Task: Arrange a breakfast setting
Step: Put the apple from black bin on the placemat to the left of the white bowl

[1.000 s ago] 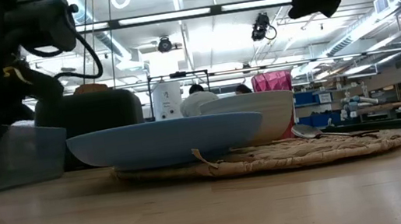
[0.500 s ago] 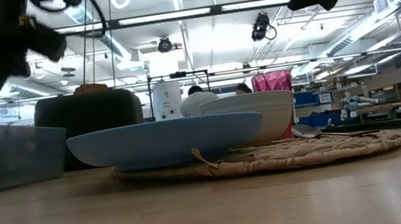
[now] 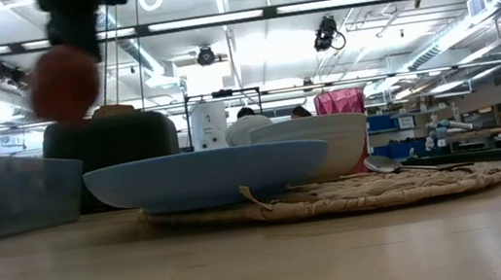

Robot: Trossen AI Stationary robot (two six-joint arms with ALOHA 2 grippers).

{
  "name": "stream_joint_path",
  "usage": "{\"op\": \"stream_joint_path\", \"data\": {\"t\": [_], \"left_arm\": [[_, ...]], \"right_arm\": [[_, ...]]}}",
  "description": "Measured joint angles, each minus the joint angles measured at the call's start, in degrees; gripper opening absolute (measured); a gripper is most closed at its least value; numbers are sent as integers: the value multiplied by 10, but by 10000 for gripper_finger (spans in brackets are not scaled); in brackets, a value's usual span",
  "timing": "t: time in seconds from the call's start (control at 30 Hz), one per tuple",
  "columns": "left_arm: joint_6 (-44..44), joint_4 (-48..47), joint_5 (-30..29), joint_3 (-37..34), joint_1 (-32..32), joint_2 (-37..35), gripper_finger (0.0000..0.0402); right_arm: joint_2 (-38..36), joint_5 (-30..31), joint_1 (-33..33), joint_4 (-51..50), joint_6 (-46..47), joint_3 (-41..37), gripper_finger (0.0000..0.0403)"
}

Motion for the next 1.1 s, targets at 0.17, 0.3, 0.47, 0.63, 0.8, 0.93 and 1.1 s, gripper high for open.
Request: {"op": "stream_joint_path", "data": {"t": [0.17,0.3,0.47,0.63,0.8,0.93,1.1], "left_arm": [[74,162,-71,-19,25,12,21],[116,230,-75,-23,49,62,20],[149,304,-70,-24,79,138,21],[161,367,-56,-24,112,191,21],[159,394,-51,-24,137,233,21],[145,426,-47,-24,143,247,21],[127,437,-47,-24,142,261,21]], "right_arm": [[0,5,0,-67,-15,59,142],[-1,6,1,-68,-17,78,142],[-1,4,9,-66,4,81,142],[0,0,26,-65,40,81,142],[0,1,44,-65,62,81,142],[1,3,51,-65,74,81,142],[1,6,51,-65,76,81,142]]}}
